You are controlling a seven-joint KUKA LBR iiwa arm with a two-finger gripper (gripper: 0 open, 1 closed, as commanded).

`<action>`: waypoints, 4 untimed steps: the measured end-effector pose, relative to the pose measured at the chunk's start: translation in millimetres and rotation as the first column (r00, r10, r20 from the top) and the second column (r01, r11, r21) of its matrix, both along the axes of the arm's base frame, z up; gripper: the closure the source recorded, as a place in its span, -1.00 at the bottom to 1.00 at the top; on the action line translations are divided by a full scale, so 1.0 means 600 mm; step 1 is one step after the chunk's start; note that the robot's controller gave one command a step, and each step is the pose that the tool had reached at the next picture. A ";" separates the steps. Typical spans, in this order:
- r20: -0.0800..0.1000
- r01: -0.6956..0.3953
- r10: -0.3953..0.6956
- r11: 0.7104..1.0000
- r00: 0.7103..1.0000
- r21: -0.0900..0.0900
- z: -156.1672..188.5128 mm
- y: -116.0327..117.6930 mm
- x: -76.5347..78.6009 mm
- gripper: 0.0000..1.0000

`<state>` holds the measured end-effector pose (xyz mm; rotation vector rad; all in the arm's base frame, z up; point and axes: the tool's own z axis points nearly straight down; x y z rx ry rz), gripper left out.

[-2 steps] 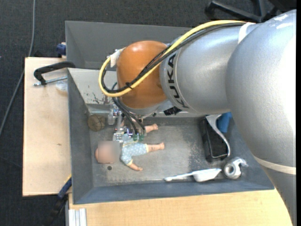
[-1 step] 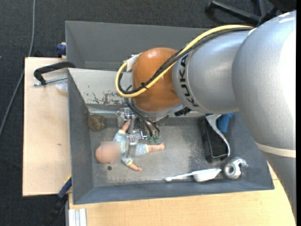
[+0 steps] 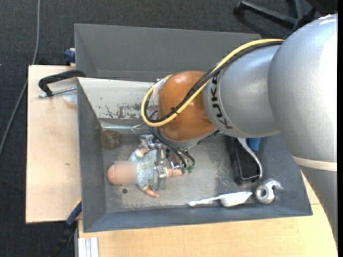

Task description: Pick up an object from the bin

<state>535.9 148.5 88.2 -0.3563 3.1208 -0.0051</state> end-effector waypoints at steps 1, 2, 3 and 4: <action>0.005 -0.103 0.103 0.995 0.995 0.009 -0.025 0.010 -0.020 1.00; 0.005 -0.103 0.103 0.995 0.995 0.009 -0.025 0.010 -0.020 1.00; 0.006 -0.196 0.196 0.980 0.981 0.010 -0.006 -0.003 -0.017 1.00; 0.011 -0.108 0.108 0.994 0.994 0.012 0.252 0.057 0.031 1.00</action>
Offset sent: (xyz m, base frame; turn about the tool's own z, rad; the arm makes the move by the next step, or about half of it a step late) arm 0.0000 0.0000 0.0000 0.0000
